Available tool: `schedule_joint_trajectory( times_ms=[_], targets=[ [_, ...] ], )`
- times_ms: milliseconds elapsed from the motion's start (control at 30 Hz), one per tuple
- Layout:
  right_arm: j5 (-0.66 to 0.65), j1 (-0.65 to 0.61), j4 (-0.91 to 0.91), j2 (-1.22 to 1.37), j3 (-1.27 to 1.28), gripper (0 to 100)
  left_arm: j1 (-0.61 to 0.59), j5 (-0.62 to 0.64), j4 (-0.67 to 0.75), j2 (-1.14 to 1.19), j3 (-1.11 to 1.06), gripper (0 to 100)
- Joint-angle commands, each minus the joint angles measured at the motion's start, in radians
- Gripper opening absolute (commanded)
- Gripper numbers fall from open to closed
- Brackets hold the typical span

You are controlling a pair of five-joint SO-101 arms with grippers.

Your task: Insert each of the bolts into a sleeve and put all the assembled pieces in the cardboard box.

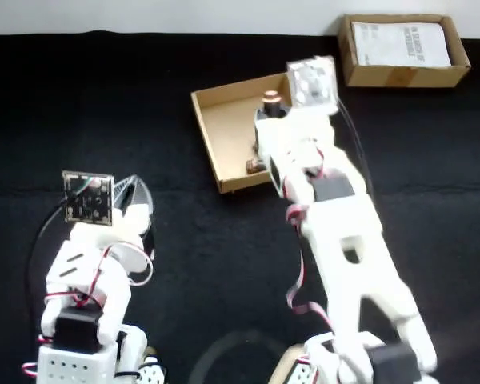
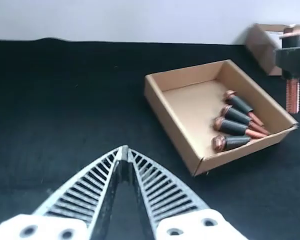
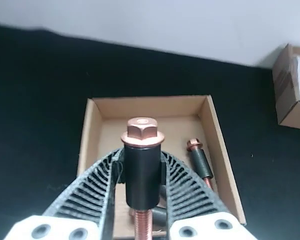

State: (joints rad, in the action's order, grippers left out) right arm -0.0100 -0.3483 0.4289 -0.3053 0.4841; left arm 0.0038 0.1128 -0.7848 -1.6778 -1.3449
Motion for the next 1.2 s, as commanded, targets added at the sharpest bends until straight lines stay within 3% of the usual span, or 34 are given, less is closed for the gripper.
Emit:
schedule_joint_trajectory(
  times_ms=[0, 467, 767, 1000, 1167],
  targets=[
    [-0.046, 0.012, -0.018, 0.145, -0.162, 0.7, -0.05, 0.0, 0.0, -0.15, -0.111, 1],
    [-0.074, 0.007, -0.018, 0.57, -0.403, 0.7, -0.159, 0.002, 0.002, -0.136, -0.349, 1],
    [-0.239, -0.031, -0.018, 0.665, -0.414, 1.1, -0.162, 0.002, -0.006, -0.13, -0.351, 1],
    [-0.253, -0.033, 0.048, 0.664, -0.414, 19.3, -0.16, 0.002, -0.066, -0.13, -0.351, 1],
    [-0.252, -0.033, 0.099, 0.624, -0.415, 19.9, -0.16, 0.002, -0.069, -0.13, -0.351, 1]
  ],
)
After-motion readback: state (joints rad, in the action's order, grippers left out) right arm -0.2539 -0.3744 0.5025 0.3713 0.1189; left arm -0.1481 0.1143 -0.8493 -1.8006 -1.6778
